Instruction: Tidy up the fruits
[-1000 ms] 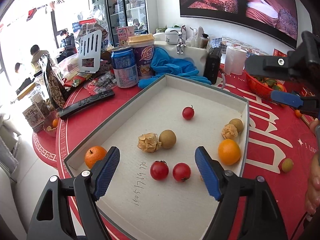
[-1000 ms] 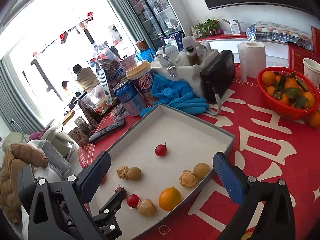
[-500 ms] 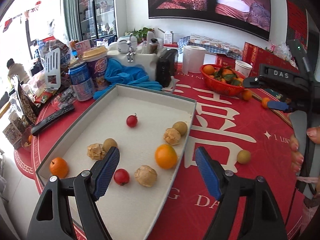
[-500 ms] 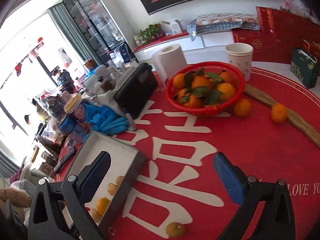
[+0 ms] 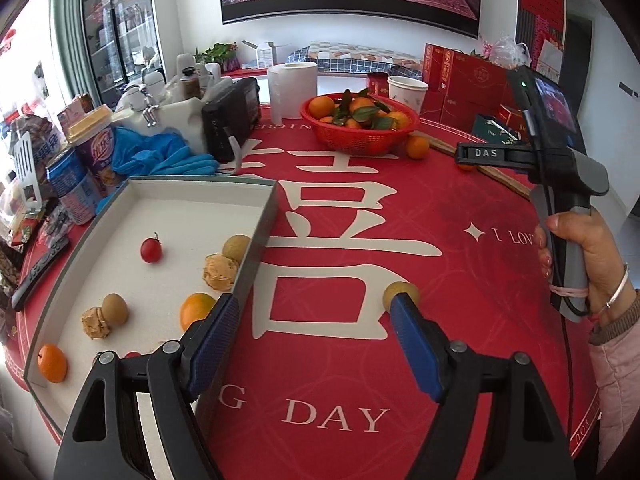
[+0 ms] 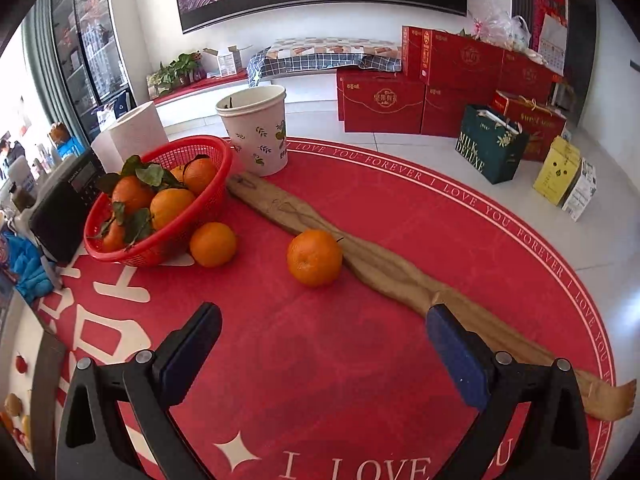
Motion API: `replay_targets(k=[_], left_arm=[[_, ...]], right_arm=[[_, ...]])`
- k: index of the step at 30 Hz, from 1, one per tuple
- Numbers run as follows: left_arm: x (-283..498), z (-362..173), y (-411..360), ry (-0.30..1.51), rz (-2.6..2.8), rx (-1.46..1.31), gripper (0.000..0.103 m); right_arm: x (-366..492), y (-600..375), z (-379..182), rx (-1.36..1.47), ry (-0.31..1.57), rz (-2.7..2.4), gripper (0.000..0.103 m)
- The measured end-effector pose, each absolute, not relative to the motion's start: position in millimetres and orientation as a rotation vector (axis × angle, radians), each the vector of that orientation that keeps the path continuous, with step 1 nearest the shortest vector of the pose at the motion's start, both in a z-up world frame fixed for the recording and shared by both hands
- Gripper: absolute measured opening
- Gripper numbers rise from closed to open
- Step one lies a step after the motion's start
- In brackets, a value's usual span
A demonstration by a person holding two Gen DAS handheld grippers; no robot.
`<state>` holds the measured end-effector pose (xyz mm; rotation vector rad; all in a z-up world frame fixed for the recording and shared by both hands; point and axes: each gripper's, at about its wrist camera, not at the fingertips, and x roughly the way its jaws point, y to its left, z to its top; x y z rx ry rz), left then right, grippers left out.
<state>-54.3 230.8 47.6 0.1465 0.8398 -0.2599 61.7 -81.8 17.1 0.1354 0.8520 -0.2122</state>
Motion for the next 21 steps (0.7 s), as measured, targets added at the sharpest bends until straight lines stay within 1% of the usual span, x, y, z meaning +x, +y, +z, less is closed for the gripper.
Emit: replay_targets(k=[4,6,7,8,12,13,14,15,16,21], left_arm=[[-51,43,221,0.851,-0.270,0.169,0.081],[-50,42,220,0.855,-0.271,0.176,0.081],[-49,41,221,0.858,-0.269,0.179,0.081],[-49,41,221,0.860,-0.269,0.180,0.081],[-47,41,224,0.863,-0.273,0.179,0.081],[-46,40,224,0.864,-0.275,0.180,0.081],[-45,39,224,0.866,-0.276,0.181,0.081],[-45,39,223,0.866,-0.278,0.184,0.081],[-44,38,222,0.866,-0.281,0.184,0.081],[-39,34,205,0.855,-0.316,0.196,0.081]], right_arm=[[80,-62,16,-0.010,0.835,-0.194,0.103],[88,-58,13,-0.019,0.839,-0.169,0.095],[93,-57,10,-0.011,0.851,-0.156,0.084],[97,-58,7,0.001,0.863,-0.149,0.080],[107,-64,-6,0.042,0.890,-0.152,0.079],[107,-66,-8,0.049,0.892,-0.156,0.073],[106,-67,-7,0.041,0.889,-0.167,0.059],[106,-69,-9,0.049,0.900,-0.169,0.049],[105,-71,-9,0.085,0.897,-0.142,0.036],[93,-76,-7,0.123,0.903,-0.134,0.036]])
